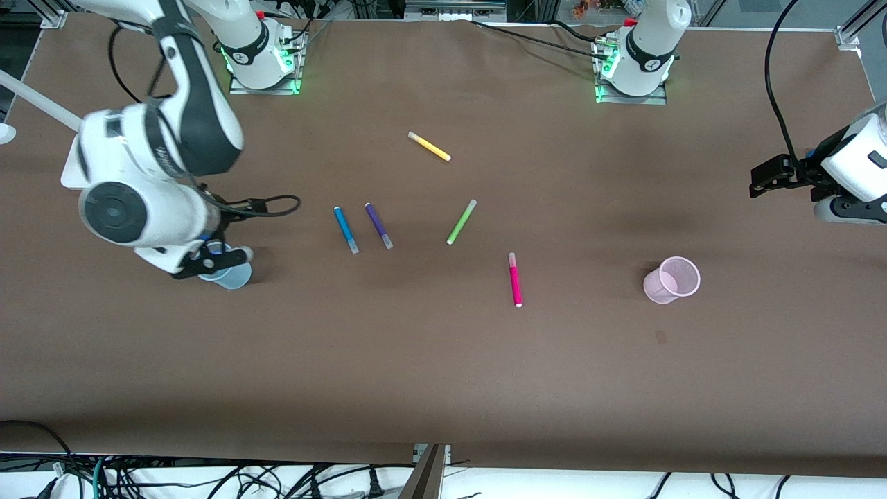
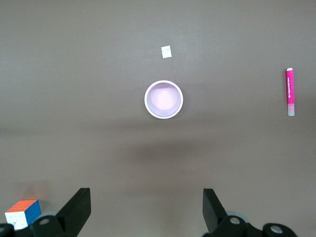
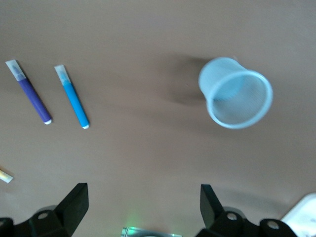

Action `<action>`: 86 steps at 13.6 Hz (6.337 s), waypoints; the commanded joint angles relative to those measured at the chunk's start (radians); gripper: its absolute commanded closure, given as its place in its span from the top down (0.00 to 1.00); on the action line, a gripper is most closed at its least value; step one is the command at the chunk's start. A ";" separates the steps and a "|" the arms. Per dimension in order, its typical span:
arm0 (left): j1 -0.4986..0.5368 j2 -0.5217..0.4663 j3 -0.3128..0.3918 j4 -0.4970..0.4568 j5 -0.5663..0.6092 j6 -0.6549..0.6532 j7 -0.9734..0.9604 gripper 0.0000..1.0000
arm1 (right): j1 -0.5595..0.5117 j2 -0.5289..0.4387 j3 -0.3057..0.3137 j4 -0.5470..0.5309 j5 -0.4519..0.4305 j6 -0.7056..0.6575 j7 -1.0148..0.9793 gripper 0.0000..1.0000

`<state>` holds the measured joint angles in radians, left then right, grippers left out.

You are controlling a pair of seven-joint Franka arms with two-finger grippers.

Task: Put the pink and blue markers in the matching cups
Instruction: 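Move the right gripper over the blue marker and lower it, then close the right gripper on the blue marker, then lift the blue marker while the left gripper reaches the pink marker, then carry the blue marker to the blue cup while the left gripper grasps pink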

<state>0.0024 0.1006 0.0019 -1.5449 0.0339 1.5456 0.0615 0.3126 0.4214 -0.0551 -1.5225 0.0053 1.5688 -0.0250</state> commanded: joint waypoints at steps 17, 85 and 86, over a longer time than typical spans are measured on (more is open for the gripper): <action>0.008 0.024 0.003 0.040 -0.023 -0.027 0.008 1.00 | 0.201 0.168 0.017 -0.237 0.022 0.578 0.158 1.00; -0.527 0.743 -0.026 0.150 -0.081 0.409 -0.330 0.00 | 0.083 -0.040 -0.391 -0.157 0.502 0.178 -1.516 0.17; -0.521 0.729 -0.020 0.160 -0.081 0.331 -0.274 0.00 | 0.063 -0.023 -0.391 -0.157 0.551 0.177 -1.596 0.17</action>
<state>-0.5257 0.8555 -0.0330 -1.4014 -0.0684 1.9816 -0.2955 0.4073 0.3803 -0.4500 -1.6787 0.4768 1.7591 -1.4825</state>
